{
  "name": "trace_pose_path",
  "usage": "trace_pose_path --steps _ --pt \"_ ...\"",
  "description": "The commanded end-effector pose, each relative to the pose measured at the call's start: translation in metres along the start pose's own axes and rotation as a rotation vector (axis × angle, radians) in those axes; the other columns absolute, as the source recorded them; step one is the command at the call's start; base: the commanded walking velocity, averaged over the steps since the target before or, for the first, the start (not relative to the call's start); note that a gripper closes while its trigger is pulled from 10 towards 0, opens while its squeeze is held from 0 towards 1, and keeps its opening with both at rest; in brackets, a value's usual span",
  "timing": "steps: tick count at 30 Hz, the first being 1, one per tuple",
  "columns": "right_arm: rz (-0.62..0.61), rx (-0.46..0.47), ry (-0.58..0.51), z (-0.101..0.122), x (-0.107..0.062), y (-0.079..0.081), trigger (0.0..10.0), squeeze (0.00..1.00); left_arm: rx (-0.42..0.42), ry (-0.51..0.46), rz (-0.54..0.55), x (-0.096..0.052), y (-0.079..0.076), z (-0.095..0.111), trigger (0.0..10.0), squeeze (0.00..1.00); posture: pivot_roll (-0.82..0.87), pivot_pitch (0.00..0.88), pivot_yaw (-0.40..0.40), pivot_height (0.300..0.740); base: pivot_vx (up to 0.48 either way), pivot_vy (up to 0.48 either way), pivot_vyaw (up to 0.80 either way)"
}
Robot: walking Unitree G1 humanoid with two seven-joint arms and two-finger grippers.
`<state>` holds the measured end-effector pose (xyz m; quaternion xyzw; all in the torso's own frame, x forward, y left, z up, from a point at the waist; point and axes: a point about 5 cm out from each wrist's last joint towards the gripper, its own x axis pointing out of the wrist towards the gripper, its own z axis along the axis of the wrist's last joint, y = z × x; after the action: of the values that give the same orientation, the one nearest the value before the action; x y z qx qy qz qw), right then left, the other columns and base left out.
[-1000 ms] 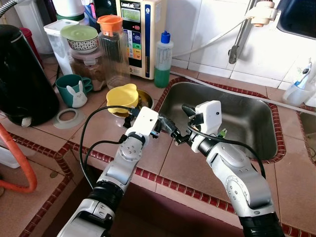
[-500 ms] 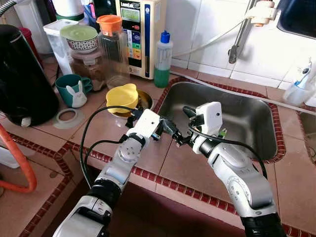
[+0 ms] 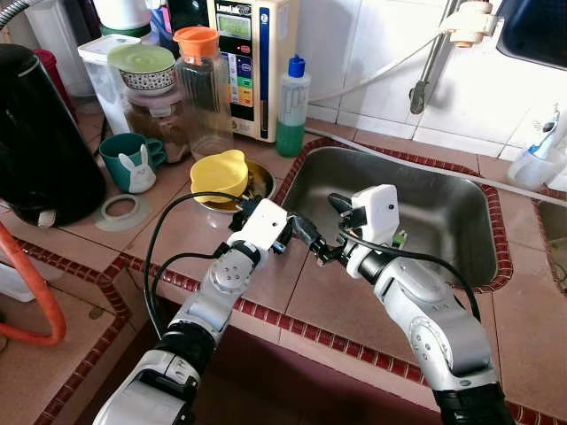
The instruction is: Kitchen organization
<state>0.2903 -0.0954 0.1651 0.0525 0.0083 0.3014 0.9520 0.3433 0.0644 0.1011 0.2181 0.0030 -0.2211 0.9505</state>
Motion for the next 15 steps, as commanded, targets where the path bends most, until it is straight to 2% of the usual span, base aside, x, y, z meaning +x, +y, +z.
trace_pose_path --steps 1,15 --pt "-0.023 -0.013 -0.049 0.0128 0.0025 -0.0017 10.0 0.0 0.086 -0.06 -0.162 0.0014 -0.0302 0.0092 0.0 0.0 0.04 0.0 -0.014 0.74 0.0 0.0 0.0" --pt "-0.023 -0.014 -0.049 0.0139 0.0026 -0.0022 10.0 0.0 0.083 -0.054 -0.168 0.0005 -0.0312 0.006 0.0 0.0 0.04 0.0 -0.016 0.74 0.0 0.0 0.0"
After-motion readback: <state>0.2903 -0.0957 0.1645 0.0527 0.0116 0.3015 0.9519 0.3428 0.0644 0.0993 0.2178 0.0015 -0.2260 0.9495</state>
